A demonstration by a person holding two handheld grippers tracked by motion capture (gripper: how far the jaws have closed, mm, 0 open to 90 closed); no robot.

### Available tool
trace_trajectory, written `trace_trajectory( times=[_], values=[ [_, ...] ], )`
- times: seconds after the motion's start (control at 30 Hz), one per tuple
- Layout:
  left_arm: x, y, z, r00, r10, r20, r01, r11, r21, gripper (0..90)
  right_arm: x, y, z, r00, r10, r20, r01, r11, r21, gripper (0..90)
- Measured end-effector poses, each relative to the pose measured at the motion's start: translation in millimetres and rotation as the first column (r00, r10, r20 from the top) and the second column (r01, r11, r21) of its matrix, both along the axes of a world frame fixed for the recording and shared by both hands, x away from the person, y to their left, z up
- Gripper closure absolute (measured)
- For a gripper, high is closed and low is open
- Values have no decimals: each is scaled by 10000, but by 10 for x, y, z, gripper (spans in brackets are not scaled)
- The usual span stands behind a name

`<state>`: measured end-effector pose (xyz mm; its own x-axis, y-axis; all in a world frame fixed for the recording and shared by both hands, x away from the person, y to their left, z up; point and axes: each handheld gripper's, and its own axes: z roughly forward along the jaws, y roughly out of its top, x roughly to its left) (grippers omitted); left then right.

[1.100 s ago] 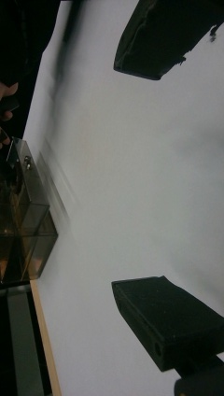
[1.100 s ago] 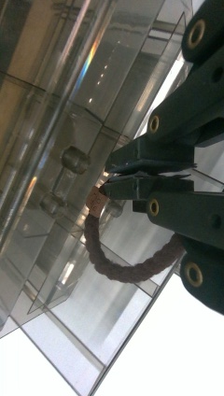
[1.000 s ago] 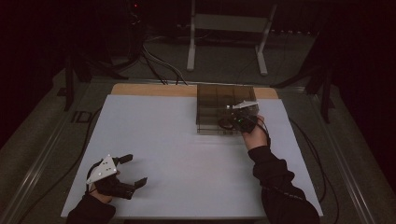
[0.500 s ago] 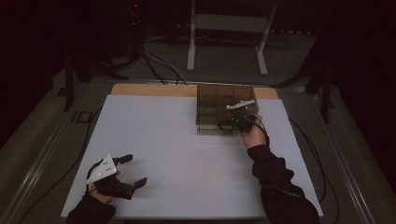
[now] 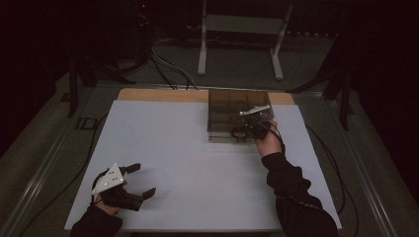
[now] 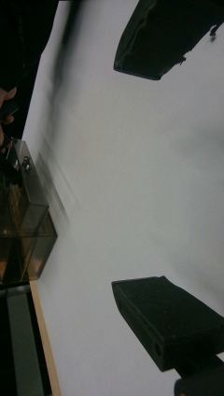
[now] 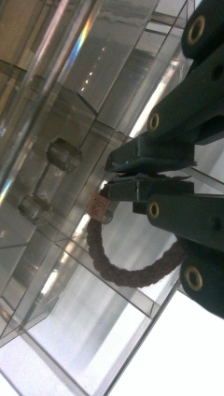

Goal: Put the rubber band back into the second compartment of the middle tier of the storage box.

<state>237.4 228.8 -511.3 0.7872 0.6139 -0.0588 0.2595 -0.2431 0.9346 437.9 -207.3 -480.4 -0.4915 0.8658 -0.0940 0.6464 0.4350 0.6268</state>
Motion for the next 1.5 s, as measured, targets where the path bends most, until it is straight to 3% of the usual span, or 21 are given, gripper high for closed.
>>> trace_trajectory(
  times=[0.17,0.87,0.93,1.2,1.37,1.5],
  values=[
    [-1,-3,-3,10000,-11,-13,11,10000,14,3,-13,-11,25,10000,15,72,-16,9999,113,820],
    [-2,-3,0,10000,14,4,-14,10000,32,3,-135,-17,184,9984,272,488,-328,9925,1179,452],
    [-2,-5,2,10000,10,-12,-10,9999,103,3,-150,-22,189,9982,445,406,-499,9881,1453,355],
    [1,-9,-2,10000,20,-64,-20,10000,86,3,-197,-24,237,9958,705,580,-804,9779,1929,161],
    [0,-7,2,10000,14,-37,-13,10000,67,3,-229,-19,258,9934,963,629,-1075,9718,2099,123],
    [0,-6,3,10000,-2,-15,2,10000,83,3,-274,-24,299,9860,1451,820,-1602,9610,2255,24]
  ],
)
